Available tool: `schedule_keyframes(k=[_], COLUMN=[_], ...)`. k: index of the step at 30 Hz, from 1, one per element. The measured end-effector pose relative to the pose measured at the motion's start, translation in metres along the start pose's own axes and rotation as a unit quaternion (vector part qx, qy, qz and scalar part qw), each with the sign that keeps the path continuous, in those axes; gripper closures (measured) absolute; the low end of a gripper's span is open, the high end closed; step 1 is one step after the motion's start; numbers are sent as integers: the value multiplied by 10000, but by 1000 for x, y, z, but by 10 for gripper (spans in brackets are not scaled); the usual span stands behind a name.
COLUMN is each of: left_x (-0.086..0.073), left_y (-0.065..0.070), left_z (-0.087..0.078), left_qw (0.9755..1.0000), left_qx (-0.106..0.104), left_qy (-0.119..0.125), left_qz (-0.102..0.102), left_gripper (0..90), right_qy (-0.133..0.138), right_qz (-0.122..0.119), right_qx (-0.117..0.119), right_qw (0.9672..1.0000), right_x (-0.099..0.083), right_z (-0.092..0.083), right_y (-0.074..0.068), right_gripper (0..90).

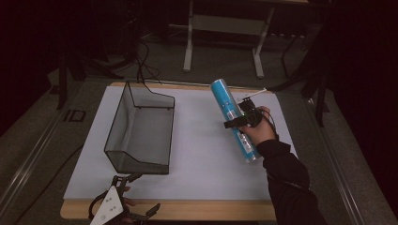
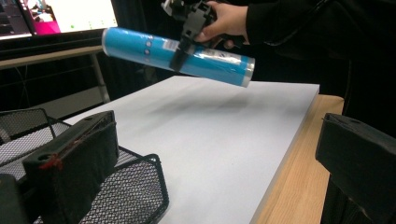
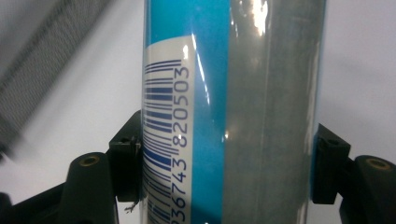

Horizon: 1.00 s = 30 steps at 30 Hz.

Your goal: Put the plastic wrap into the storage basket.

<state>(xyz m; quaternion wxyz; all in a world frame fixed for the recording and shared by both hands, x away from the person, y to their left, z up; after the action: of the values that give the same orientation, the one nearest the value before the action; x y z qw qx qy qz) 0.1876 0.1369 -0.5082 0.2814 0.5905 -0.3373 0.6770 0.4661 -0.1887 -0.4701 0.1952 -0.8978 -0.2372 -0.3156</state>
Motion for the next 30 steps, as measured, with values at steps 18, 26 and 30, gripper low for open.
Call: schedule_keyframes(k=[18, 26, 30], left_x=[0, 0, 0], left_y=[1, 0, 1], left_z=[1, 0, 0], left_qw=[10000, 10000, 10000], left_qx=[-19, -1, -9], left_qy=[-13, 9, 18], left_qz=[24, 32, 30], left_gripper=[0, 0, 0], right_qy=[1048, 1637, 1888], right_qz=[781, 1141, 1313], right_qx=[348, 563, 721], right_qw=[9908, 9783, 9705], right_x=[45, 72, 85], right_z=[-12, -12, -12], right_y=[-37, -66, -79], right_gripper=[319, 318, 319])
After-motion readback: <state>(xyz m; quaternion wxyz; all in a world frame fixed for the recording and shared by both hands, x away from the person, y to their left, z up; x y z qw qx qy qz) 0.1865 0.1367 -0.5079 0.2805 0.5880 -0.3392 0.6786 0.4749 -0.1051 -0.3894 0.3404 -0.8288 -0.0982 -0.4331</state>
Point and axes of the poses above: each handheld gripper's, and its own axes: z roughly forward along the jaws, x roughly out of its top, y roughly to its right, the point moved 5 cm from there along z, roughly forward along the jaws, and after that the axes turned 10 degrees about y, right-handed, at the moved point
